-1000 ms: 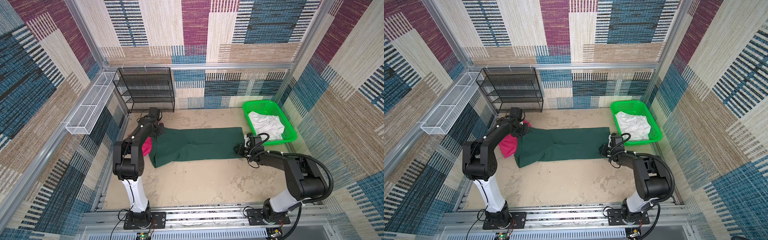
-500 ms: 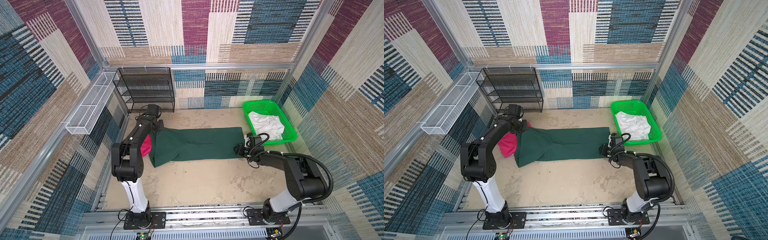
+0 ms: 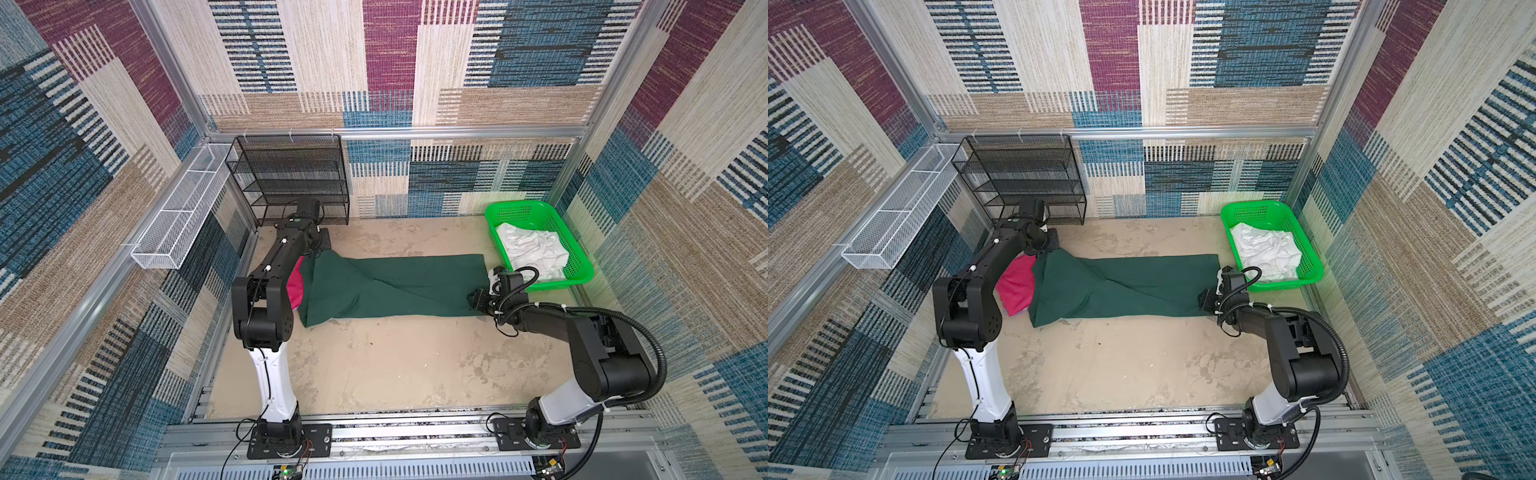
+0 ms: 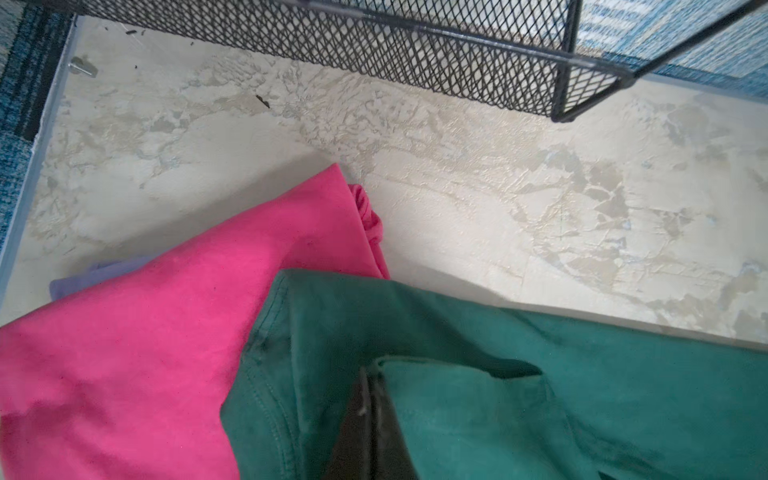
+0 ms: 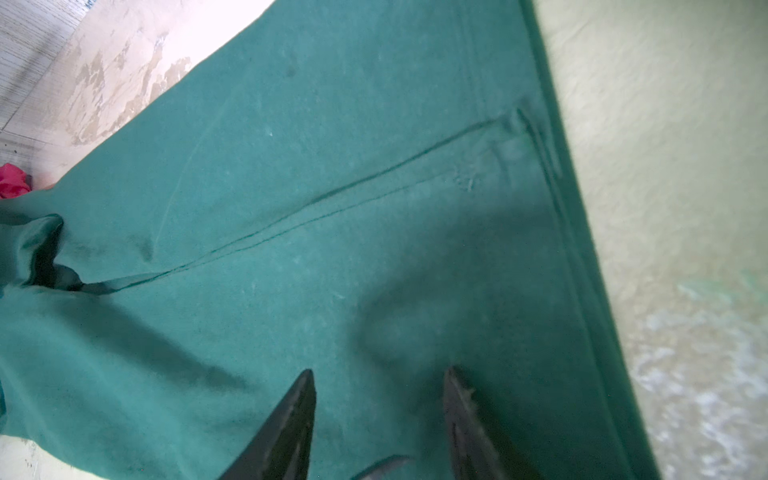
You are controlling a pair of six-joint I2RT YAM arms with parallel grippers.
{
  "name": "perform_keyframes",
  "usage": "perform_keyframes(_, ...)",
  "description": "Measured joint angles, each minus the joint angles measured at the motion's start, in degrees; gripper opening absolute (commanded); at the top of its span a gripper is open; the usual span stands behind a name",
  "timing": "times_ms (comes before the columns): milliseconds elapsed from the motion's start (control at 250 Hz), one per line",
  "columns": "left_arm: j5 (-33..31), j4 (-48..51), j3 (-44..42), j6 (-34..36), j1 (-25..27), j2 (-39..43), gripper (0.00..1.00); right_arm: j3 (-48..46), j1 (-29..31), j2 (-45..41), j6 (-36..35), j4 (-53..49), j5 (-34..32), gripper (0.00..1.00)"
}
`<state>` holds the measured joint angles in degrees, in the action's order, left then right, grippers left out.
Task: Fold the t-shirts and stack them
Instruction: 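Grasp the folded shirt's end with the left gripper and pull it toward the robot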
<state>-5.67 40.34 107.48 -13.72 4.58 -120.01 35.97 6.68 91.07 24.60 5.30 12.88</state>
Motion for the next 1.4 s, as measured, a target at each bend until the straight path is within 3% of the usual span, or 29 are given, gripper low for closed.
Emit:
perform_keyframes(96, -0.20, 3.26, 5.25, 0.20, 0.00, -3.21, 0.34, -0.35, 0.00, -0.39, 0.02, -0.02, 0.04, 0.52)
perform_keyframes(188, -1.42, 3.63, 2.47, 0.20, 0.00, -1.22, 0.41, -0.46, 0.02, -0.76, 0.15, -0.50, 0.04, 0.52)
perform_keyframes(300, -1.77, 1.38, -15.08, -0.70, 0.00, 11.15, 0.47, -0.33, 0.02, -1.11, 0.28, -1.33, 0.07, 0.52)
perform_keyframes(460, 0.81, -2.51, -42.69, -6.16, -0.02, 33.73, 0.46, 0.20, 0.02, -1.66, 0.44, -2.89, 0.20, 0.52)
perform_keyframes(596, 1.99, -1.95, -55.45, -10.86, 0.07, 40.33, 0.45, 0.76, 0.02, -2.19, 0.15, -5.29, 0.59, 0.52)
perform_keyframes(764, 2.82, -3.50, -56.70, -11.76, 0.04, 38.12, 0.46, 0.85, 0.04, -2.49, -0.44, -6.36, 0.68, 0.53)
perform_keyframes(840, 2.56, -4.07, -55.91, -11.76, 0.04, 35.17, 0.42, 0.79, 0.04, -2.49, -0.44, -6.27, 0.85, 0.53)
perform_keyframes(896, 1.66, -4.17, -54.66, -11.74, 0.04, 32.63, 0.27, 0.79, 0.04, -2.47, -0.44, -6.25, 0.85, 0.53)
perform_keyframes(952, 0.94, -4.37, -53.20, -11.72, 0.00, 29.99, 0.00, 0.79, 0.00, -2.40, -0.44, -6.25, 0.85, 0.53)
perform_keyframes(1400, -7.39, -0.46, -52.04, -12.17, -0.83, 33.42, 0.00, -1.40, -1.25, -6.27, 0.28, -9.81, -0.33, 0.53)
